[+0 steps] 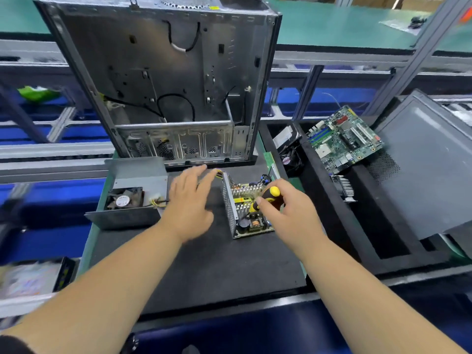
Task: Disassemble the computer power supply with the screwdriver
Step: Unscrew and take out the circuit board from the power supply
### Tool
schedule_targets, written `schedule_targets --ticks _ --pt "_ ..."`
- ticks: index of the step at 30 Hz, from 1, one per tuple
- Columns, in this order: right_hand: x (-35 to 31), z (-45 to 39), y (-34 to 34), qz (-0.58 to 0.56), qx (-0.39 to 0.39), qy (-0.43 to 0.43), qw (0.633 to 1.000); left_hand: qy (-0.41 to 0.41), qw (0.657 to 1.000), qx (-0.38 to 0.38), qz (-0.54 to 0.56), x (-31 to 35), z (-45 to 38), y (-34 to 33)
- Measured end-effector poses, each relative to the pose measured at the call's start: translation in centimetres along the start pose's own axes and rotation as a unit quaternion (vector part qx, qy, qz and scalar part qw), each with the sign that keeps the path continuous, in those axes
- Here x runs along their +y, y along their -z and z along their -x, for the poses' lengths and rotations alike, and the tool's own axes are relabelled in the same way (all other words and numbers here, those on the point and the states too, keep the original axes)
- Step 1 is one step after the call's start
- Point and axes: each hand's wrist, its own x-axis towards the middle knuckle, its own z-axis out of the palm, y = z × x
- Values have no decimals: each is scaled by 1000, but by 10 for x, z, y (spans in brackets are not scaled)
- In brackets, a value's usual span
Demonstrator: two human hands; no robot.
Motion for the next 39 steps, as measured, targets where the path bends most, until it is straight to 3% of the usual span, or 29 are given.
schedule_targets --ticks 3,6,9,17,30,39 --pt "9 3 -4 12 -35 22 999 -9 998 -20 59 21 29 -21" --pt "19 4 -10 29 -56 39 997 40 988 -72 129 38 50 -50" --pt "26 5 -14 46 -71 61 995 117 975 -72 175 49 55 -72" --pt "35 -3 -20 65 -102 80 990 144 976 -25 162 50 51 -79" --pt "41 -6 -17 43 -122 71 989 135 981 -14 141 51 47 -81" --pt "40 -6 -15 72 -117 113 984 133 983 -17 122 51 46 -82"
